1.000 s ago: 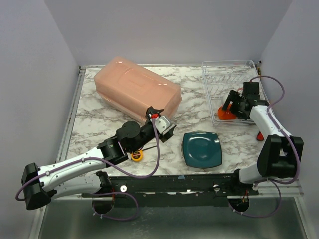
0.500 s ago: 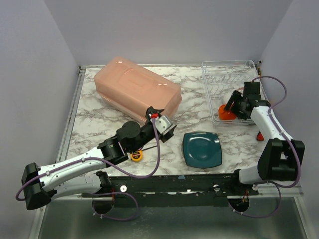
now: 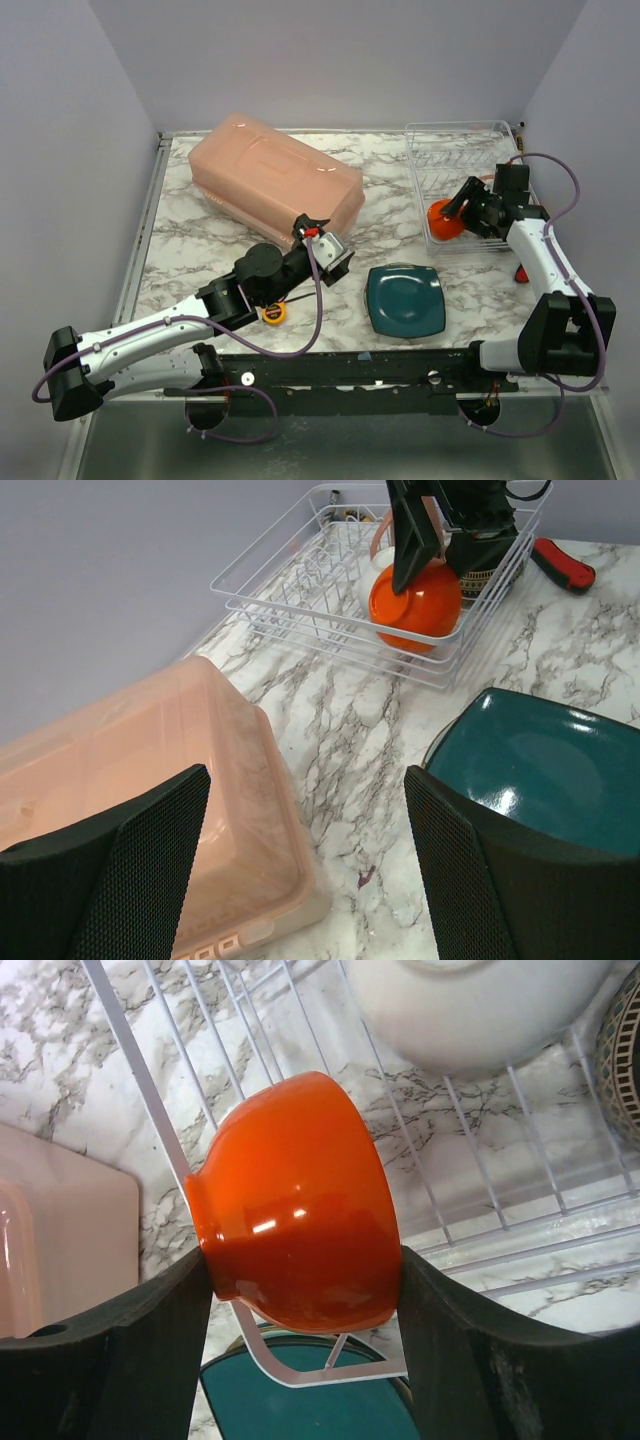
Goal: Load the mixed dishes into the dish rack
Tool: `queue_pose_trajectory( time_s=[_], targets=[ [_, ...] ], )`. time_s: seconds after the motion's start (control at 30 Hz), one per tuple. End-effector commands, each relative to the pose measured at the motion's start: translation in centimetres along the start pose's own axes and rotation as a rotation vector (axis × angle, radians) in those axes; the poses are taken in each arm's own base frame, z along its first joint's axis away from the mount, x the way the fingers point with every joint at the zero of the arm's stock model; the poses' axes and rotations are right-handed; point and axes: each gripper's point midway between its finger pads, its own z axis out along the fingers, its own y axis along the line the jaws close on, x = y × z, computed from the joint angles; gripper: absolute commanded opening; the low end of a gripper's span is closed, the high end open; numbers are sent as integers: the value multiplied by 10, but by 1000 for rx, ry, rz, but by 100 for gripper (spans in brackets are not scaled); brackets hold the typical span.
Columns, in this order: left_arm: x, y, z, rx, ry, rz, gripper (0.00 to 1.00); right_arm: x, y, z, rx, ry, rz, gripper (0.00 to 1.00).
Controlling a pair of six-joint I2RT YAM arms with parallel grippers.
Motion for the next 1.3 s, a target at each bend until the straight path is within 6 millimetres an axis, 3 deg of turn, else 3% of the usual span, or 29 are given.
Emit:
queue_pose_trajectory(
  time_s=[0.0,0.23,0.3,0.33,0.57,0.83,1.03,1.27],
  targets=[
    [-11,-2,0,15,-28,1,79,15,3,9,-59,58,29,31],
    [-12,-1,-1,13,-35,-1,80,28,-15,21,-18,99,22,36],
    [-13,-1,-1,14,-34,-1,80,32,-20,23,-8,119,21,45],
    [-13,-1,-1,14,-33,-1,80,33,-22,24,0,125,21,56],
    [-12,-2,-1,17,-31,-3,80,34,-37,22,72,119,6,70],
    [-11,-4,1,24,-28,-5,80,13,-51,6,184,30,-19,98],
    [-11,-8,1,42,-26,-15,80,1,-59,-3,250,-17,-37,100],
    [-10,-8,2,42,-22,-12,80,2,-50,0,210,-6,-42,96]
  ],
)
